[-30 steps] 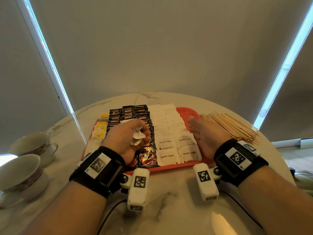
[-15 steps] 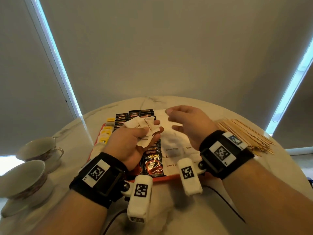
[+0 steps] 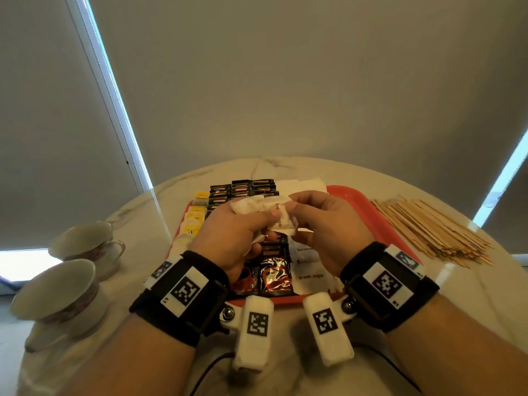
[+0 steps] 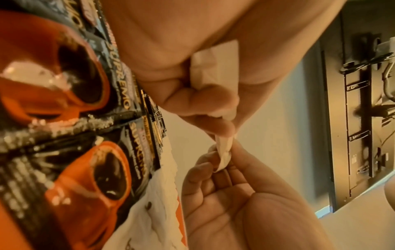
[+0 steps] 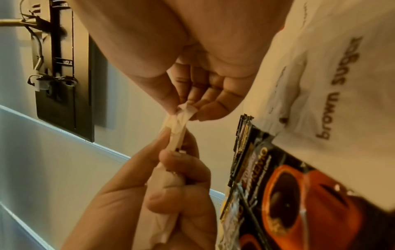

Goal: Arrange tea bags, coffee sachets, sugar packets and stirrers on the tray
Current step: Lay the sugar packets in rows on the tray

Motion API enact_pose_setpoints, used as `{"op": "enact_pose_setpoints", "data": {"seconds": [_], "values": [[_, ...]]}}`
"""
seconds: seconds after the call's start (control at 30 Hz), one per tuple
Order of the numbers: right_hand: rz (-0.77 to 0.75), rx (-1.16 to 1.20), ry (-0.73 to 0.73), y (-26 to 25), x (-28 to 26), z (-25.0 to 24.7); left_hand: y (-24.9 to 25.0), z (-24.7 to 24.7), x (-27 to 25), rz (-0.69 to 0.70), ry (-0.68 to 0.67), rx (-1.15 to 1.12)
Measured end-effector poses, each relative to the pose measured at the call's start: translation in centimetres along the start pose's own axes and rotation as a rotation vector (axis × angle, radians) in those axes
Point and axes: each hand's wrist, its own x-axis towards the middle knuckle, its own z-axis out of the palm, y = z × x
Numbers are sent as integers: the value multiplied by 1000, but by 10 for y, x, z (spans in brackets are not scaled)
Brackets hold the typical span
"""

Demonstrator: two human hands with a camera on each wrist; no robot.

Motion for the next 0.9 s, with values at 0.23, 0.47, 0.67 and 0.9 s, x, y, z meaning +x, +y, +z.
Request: {"op": "enact_pose_setpoints", "data": {"seconds": [0.23, 0.47, 0.67, 0.9], "values": [[-10, -151, -75, 4, 1, -9, 0, 1, 1, -14, 17, -10], [-35, -120, -53, 7, 2, -10, 0, 3, -2, -32, -23, 80], [-81, -167, 13, 4, 0, -12, -3, 2, 1, 56, 33, 137], [-35, -298, -38, -7, -2, -18, 0, 4, -1, 88, 82, 84]]}}
